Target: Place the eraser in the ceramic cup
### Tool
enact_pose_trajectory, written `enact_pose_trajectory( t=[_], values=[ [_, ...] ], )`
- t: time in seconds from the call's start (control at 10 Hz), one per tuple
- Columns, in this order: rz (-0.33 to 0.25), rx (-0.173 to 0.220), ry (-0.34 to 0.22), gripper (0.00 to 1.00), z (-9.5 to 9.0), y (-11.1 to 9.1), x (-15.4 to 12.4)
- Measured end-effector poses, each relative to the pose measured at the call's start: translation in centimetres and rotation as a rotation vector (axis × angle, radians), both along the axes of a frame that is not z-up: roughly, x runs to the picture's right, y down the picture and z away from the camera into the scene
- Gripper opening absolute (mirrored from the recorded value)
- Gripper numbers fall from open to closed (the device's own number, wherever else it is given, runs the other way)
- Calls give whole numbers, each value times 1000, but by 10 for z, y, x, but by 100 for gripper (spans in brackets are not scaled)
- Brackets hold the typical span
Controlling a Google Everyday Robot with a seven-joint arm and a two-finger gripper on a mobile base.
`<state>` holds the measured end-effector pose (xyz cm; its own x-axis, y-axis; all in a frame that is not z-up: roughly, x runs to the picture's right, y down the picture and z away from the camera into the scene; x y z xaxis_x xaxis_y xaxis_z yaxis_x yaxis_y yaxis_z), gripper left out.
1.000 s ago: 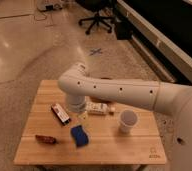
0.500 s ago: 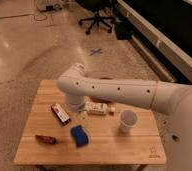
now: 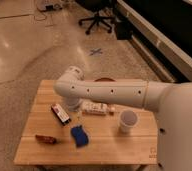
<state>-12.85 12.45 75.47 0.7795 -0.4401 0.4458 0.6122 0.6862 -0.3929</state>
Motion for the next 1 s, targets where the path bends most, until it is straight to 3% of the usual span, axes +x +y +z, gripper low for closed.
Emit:
enact_pose_trajectory(
  t=[0.2,0.5,0.7,1.0],
  values=[
    [-28,27,-83,80,13,4,-12],
    [-119,74,-229,80,43,9,-18],
    [-241,120,-317,80,70,2,-7],
    [-424,186,-444,80,82,-12,-14]
  ],
)
